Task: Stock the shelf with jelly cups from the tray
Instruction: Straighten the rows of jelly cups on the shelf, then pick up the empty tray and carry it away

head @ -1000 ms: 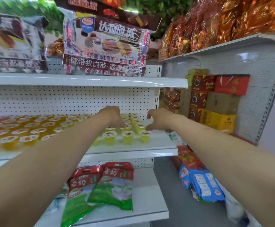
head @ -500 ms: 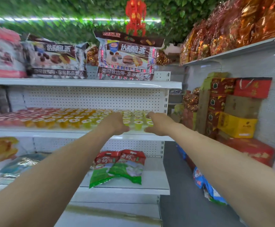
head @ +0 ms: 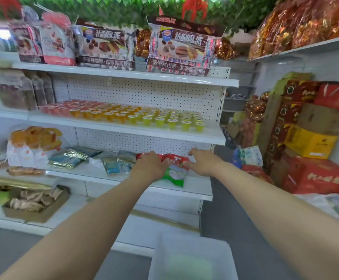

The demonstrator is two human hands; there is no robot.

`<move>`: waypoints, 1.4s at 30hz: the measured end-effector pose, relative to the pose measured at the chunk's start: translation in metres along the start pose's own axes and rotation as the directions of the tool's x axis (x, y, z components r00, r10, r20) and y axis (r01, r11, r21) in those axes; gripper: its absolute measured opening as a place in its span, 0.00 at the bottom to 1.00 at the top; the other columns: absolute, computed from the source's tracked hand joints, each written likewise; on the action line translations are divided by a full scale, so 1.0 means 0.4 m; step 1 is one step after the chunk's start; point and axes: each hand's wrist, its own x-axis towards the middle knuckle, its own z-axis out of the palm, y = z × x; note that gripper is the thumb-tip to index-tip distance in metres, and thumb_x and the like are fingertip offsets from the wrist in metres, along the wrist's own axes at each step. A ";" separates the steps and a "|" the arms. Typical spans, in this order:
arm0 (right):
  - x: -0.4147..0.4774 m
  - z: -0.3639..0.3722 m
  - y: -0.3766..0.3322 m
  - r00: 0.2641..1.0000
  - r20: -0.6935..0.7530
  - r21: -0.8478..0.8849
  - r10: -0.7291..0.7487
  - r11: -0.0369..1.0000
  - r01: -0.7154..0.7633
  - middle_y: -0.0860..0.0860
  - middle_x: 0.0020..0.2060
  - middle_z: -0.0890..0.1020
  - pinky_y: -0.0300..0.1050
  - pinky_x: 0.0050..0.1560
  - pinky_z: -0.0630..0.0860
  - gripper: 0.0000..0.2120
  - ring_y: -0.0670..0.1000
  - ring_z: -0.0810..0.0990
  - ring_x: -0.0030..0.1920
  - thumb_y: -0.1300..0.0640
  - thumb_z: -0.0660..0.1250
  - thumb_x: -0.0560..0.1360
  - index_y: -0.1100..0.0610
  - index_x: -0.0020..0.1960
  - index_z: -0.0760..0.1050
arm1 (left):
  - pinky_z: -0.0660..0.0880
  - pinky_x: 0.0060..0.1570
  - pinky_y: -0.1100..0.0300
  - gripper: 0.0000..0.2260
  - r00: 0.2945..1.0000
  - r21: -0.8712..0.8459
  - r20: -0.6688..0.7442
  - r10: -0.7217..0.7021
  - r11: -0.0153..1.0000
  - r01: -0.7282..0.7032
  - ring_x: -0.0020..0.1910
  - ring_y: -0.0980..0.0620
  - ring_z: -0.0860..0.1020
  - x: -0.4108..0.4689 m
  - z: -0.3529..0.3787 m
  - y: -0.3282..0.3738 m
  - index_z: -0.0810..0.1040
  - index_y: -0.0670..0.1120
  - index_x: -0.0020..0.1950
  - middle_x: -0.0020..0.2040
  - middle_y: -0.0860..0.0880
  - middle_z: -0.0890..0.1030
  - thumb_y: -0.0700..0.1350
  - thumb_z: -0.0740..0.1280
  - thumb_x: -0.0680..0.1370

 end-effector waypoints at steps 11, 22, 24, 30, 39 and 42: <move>0.034 0.054 0.058 0.992 0.049 0.039 -0.120 0.992 0.118 0.54 0.60 0.78 0.48 0.52 0.73 0.23 0.55 0.76 0.56 0.42 0.63 0.78 0.55 0.67 0.68 | 0.73 0.56 0.50 0.25 0.994 -0.006 -0.006 -0.111 0.994 0.111 0.59 0.41 0.76 -0.028 0.087 0.019 0.72 0.43 0.64 0.62 0.42 0.77 0.62 0.62 0.78; 0.348 0.195 0.348 0.893 0.211 -0.025 -0.397 0.912 0.411 0.52 0.71 0.71 0.48 0.66 0.70 0.27 0.56 0.71 0.69 0.43 0.66 0.77 0.48 0.73 0.65 | 0.71 0.57 0.50 0.29 0.881 -0.099 0.029 -0.472 0.876 0.473 0.64 0.40 0.72 0.140 0.430 0.160 0.65 0.41 0.70 0.66 0.41 0.72 0.61 0.60 0.79; 0.392 0.246 0.405 0.868 0.294 -0.020 -0.399 0.906 0.423 0.53 0.71 0.71 0.49 0.66 0.71 0.29 0.56 0.71 0.69 0.41 0.66 0.76 0.48 0.73 0.65 | 0.71 0.53 0.52 0.26 0.847 -0.143 0.059 -0.529 0.835 0.532 0.61 0.41 0.73 0.150 0.512 0.174 0.67 0.40 0.66 0.63 0.41 0.74 0.60 0.60 0.80; 0.467 0.418 0.521 0.817 0.426 0.050 -0.389 0.912 0.408 0.54 0.67 0.74 0.48 0.59 0.73 0.25 0.56 0.75 0.63 0.43 0.65 0.78 0.50 0.72 0.68 | 0.72 0.51 0.52 0.25 0.704 -0.194 0.194 -0.683 0.676 0.710 0.57 0.39 0.76 0.096 0.744 0.121 0.67 0.39 0.66 0.63 0.39 0.74 0.59 0.60 0.80; 0.480 0.760 0.606 0.669 0.691 0.066 -0.275 0.945 0.320 0.53 0.67 0.74 0.46 0.60 0.71 0.22 0.55 0.74 0.65 0.43 0.63 0.79 0.51 0.70 0.69 | 0.71 0.51 0.53 0.27 0.353 -0.280 0.367 -0.860 0.260 0.924 0.61 0.40 0.75 -0.136 1.069 0.036 0.65 0.38 0.69 0.64 0.40 0.74 0.58 0.62 0.81; 0.483 0.868 0.619 0.614 0.752 0.051 -0.241 0.949 0.310 0.54 0.68 0.74 0.46 0.60 0.71 0.22 0.55 0.74 0.64 0.44 0.62 0.80 0.53 0.70 0.70 | 0.72 0.46 0.53 0.25 0.198 -0.306 0.412 -0.889 0.070 0.949 0.57 0.40 0.77 -0.202 1.160 0.036 0.67 0.39 0.65 0.61 0.41 0.76 0.57 0.65 0.79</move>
